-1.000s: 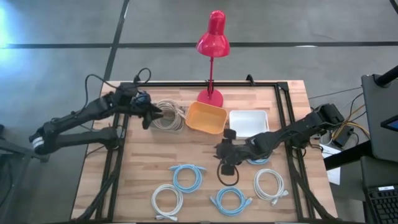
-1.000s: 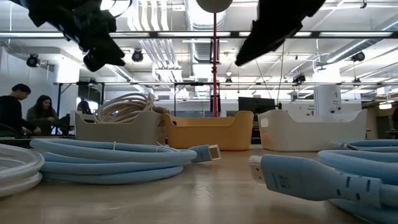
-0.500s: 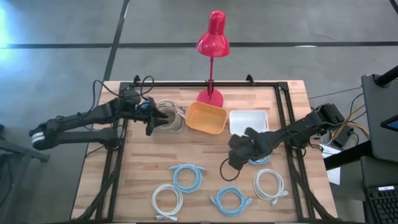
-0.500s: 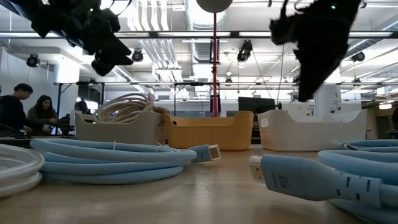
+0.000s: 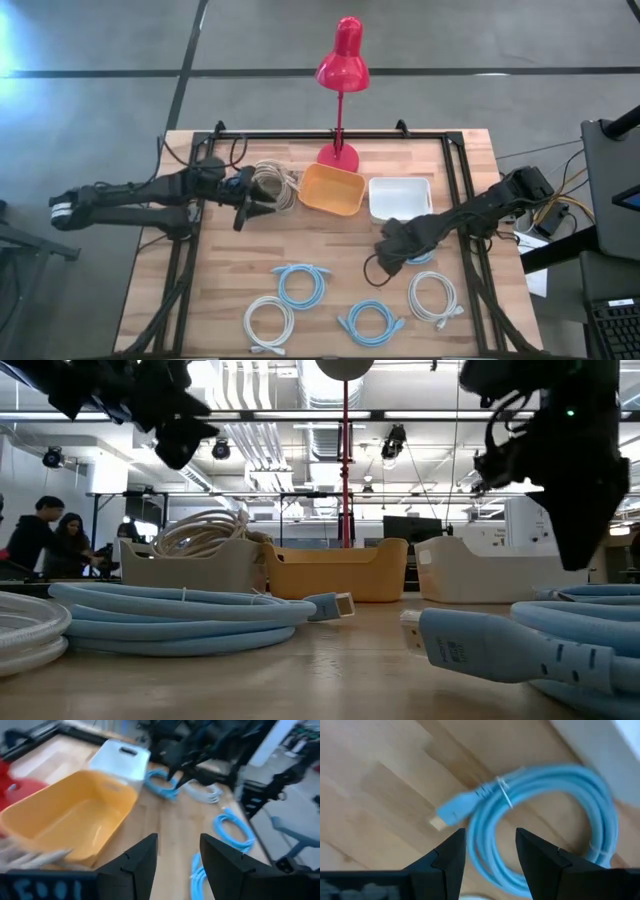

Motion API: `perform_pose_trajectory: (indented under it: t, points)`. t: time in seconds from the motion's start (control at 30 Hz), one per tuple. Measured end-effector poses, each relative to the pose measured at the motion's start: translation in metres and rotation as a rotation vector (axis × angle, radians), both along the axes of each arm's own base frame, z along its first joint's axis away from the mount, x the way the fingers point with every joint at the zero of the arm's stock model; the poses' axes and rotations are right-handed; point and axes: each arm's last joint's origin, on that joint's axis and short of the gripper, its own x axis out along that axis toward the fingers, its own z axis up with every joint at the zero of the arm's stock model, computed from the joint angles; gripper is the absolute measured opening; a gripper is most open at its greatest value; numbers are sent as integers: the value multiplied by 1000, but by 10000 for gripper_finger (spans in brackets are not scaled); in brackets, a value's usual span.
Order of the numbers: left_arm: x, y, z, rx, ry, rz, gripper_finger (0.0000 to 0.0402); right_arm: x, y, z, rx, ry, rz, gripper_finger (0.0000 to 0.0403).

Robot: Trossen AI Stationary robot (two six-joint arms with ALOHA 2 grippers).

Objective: Sort HDMI cables
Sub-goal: Put the middle left blue hdmi cable into the orange bin

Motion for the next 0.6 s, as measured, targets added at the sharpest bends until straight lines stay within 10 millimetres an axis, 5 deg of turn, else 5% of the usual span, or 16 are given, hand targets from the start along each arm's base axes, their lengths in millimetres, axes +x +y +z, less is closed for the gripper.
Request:
perform_pose_trajectory:
  t: [0.3, 0.6]
  points:
    - [8, -23, 5, 29, -134, -98, 172, -10, -7, -15, 3, 55, -69, 169]
    - [26, -46, -11, 53, -44, -104, 172, -3, -7, -9, 17, 18, -65, 168]
